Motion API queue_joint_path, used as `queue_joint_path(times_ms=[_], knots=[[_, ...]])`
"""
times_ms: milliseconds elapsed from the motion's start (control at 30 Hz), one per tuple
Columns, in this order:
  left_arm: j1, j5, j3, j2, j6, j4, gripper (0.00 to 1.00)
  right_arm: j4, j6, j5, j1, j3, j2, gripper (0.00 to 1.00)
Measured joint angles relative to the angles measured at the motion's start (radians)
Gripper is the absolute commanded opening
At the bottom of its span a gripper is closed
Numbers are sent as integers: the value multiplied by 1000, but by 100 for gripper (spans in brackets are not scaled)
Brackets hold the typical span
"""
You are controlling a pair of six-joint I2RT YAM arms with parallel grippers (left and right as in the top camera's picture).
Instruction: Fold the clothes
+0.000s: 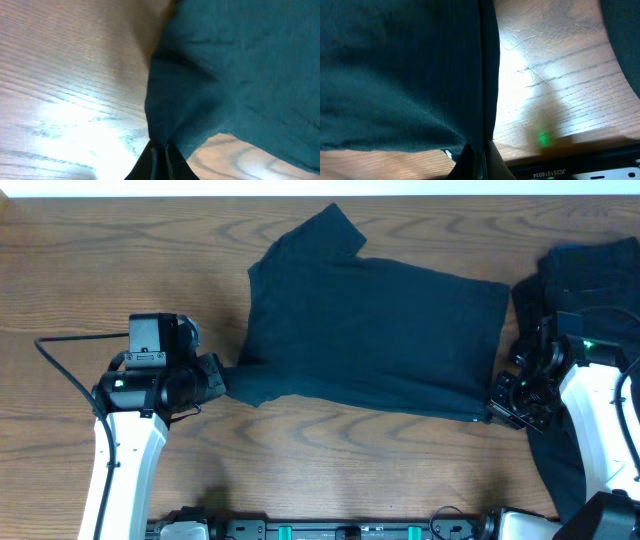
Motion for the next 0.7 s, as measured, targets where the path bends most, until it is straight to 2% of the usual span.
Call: queue_joint_path(times_ms=[400,567,700], knots=[[-12,-25,119,-19,9,83,6,4,0,0,0,0,0,1],[-98,-3,112,-27,23,40,6,11,0,0,0,0,0,1],[-192,2,24,7,23,21,6,14,0,0,0,1,0,1]])
